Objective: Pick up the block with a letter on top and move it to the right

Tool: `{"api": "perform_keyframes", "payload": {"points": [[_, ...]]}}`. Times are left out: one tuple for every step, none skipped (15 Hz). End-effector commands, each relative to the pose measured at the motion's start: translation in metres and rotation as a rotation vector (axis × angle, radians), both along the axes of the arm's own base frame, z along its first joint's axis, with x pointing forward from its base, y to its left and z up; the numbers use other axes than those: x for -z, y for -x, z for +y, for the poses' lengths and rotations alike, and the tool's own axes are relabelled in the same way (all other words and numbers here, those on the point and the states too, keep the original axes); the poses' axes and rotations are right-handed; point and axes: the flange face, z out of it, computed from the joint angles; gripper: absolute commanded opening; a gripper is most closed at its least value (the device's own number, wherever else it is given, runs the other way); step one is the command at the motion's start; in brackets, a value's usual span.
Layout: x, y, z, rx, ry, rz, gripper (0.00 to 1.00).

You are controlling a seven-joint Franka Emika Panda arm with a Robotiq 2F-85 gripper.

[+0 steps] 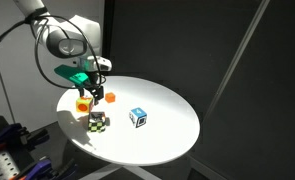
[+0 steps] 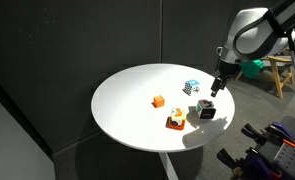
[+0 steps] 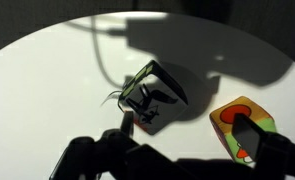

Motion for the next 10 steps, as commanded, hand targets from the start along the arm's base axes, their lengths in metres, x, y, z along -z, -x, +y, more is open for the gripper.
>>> {"api": "perform_keyframes", "payload": {"points": [[0.018, -0.024, 0.002, 0.037, -0.002, -0.002, 1.00], [0.023, -0.029, 0.001, 0.066, 0.001, -0.008, 1.00], [0.027, -0.033, 0.000, 0.102, 0.004, -0.012, 1.00], [0.032, -0.037, 0.000, 0.138, 0.004, -0.013, 1.00], [0.036, -0.041, 0.000, 0.178, 0.005, -0.016, 1.00], [0.039, -0.044, 0.000, 0.217, 0.006, -0.014, 1.00], [0.042, -0.046, 0.001, 0.251, 0.006, -0.015, 1.00], [0.045, -0.048, 0.001, 0.284, 0.009, -0.012, 1.00], [0.046, -0.050, 0.000, 0.319, 0.009, -0.009, 1.00], [0.049, -0.050, -0.001, 0.349, 0.014, -0.007, 1.00]]}}
